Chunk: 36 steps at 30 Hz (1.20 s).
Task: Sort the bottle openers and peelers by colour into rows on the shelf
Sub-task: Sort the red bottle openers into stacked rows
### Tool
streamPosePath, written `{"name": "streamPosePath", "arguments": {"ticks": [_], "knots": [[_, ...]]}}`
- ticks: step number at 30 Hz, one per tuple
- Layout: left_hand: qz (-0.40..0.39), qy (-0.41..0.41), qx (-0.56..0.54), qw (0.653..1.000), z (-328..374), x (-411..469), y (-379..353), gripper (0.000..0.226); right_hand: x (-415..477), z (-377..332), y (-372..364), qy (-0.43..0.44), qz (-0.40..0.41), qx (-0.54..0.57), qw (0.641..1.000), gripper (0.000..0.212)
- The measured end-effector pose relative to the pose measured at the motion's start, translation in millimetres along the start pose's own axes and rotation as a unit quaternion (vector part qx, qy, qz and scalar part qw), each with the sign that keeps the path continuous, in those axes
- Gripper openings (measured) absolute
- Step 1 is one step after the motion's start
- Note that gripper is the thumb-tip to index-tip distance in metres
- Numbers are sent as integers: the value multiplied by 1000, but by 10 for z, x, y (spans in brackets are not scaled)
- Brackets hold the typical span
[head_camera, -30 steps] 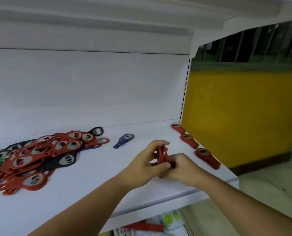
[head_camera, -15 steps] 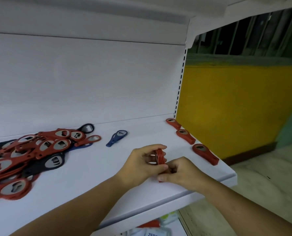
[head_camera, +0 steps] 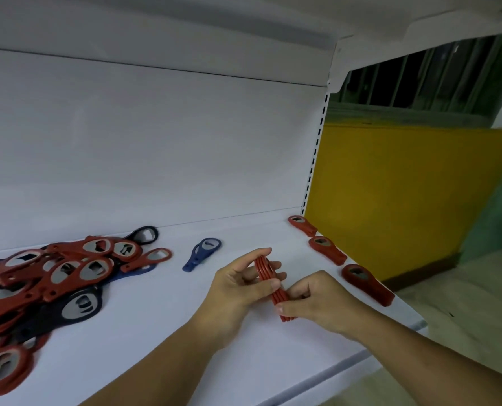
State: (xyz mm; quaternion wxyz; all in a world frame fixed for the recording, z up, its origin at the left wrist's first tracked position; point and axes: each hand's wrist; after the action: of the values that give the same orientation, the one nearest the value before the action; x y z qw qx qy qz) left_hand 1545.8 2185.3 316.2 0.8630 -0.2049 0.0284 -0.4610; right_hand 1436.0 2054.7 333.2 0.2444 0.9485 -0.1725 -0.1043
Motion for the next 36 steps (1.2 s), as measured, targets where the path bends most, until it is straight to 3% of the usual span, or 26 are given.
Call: {"name": "streamPosePath", "arguments": {"ticks": [5, 7, 10, 12, 14, 22, 29, 36], "knots": [[17, 67, 36, 997, 14, 140, 204, 100, 435, -75, 156, -73, 106, -124, 984, 24], [64, 79, 29, 994, -9, 175, 223, 87, 712, -57, 277, -116, 149, -195, 963, 34], [71, 90, 30, 993, -46, 189, 211, 72, 1107, -59, 425, -149, 178, -270, 934, 29], [64, 91, 49, 993, -52, 197, 202, 68, 1312, -90, 476, -160, 184, -303, 921, 49], [62, 87, 71, 992, -68, 207, 214, 61, 1482, -123, 463, -156, 190, -338, 909, 54], [49, 83, 106, 990, -107, 189, 222, 47, 1868, -126, 440, -176, 195, -365, 893, 39], [46, 74, 120, 989, -69, 113, 189, 40, 1789, 114, 262, -155, 293, -359, 873, 26], [61, 80, 104, 990, 3, 44, 204, 36, 1789, 299, 128, -137, 366, -327, 860, 40]]}}
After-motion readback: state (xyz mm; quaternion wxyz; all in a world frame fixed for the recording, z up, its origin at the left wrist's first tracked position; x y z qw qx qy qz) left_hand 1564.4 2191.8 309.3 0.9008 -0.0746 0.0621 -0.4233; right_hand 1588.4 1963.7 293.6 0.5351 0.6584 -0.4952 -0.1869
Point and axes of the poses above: each hand's wrist, its own x-axis towards the middle knuckle, its own y-axis out of the back of the hand, z = x × y
